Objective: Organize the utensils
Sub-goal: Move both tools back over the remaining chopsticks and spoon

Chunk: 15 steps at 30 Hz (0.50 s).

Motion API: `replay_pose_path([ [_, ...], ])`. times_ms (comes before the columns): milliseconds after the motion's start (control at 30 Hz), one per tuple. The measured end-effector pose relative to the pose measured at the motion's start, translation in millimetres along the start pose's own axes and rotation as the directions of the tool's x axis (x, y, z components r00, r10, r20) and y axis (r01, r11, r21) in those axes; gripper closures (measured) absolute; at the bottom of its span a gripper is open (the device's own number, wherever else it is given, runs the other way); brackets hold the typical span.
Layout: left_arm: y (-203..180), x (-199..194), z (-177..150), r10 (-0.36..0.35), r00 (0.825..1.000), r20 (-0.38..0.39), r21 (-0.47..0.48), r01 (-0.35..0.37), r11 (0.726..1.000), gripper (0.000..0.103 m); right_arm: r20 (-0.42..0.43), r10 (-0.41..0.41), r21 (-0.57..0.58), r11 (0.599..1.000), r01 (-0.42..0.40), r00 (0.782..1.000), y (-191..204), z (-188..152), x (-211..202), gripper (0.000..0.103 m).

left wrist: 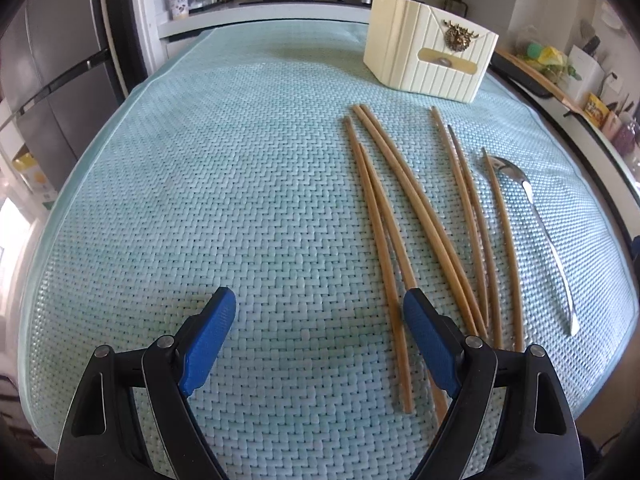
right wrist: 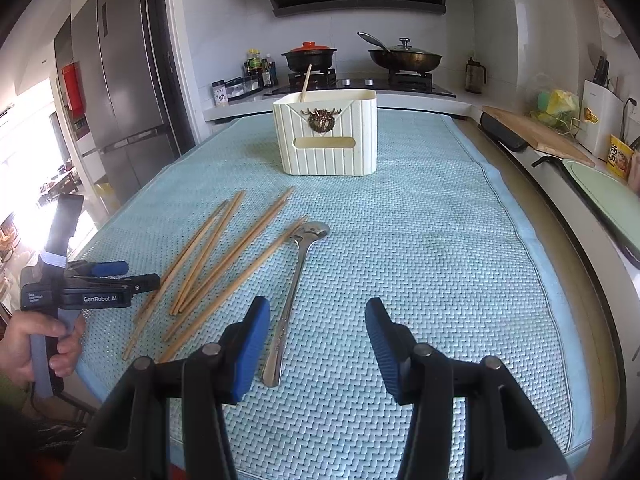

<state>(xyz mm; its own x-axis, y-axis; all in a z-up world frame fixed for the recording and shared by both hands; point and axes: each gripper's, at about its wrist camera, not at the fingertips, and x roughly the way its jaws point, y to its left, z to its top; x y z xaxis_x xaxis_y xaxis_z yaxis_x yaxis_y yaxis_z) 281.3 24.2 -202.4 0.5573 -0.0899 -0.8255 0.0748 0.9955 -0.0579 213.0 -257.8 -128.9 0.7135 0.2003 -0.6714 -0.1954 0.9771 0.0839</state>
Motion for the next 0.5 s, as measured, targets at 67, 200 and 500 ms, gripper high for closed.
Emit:
replay_pose_path([
  [67, -2, 3, 2, 0.021, 1.0, 0.009, 0.015, -0.021, 1.0, 0.016, -0.005, 0.001, -0.002, 1.0, -0.001, 1.0, 1, 0, 1, 0.052],
  [200, -4, 10, 11, 0.035, 0.999, 0.011, 0.023, -0.036, 0.999, 0.016, -0.032, 0.012, 0.0, 1.0, -0.012, 0.999, 0, -1, 9, 0.052],
  [500, -4, 30, 40, 0.051, 0.999, 0.008, 0.015, -0.051, 0.999, 0.016, -0.13, 0.103, 0.023, 0.995, -0.101, 0.986, -2, 10, 58, 0.052],
])
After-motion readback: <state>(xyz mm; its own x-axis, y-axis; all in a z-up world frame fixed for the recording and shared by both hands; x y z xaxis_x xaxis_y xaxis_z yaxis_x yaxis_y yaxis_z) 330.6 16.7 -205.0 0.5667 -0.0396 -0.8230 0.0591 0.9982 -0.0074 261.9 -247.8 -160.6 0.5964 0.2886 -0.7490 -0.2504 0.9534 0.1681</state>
